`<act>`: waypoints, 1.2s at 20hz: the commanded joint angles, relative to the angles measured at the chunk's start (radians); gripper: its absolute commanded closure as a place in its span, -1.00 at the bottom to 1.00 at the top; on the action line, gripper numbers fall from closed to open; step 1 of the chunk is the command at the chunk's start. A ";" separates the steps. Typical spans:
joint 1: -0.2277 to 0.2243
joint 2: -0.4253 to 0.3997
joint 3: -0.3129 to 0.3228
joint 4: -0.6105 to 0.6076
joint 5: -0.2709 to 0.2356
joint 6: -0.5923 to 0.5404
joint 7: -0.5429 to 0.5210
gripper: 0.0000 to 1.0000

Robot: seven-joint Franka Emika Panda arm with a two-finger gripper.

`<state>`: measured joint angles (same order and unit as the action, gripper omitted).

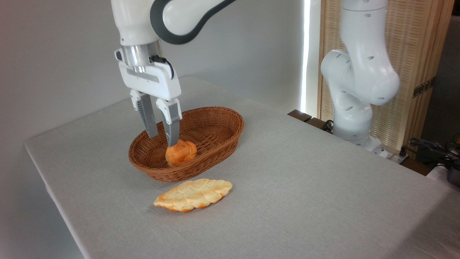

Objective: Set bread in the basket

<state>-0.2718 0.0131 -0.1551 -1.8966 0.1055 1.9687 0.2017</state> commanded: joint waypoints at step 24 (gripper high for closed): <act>0.248 -0.064 0.170 0.289 -0.173 -0.409 0.456 -1.00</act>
<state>0.0145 -0.0686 -0.0508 -1.6354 -0.0550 1.5876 0.6412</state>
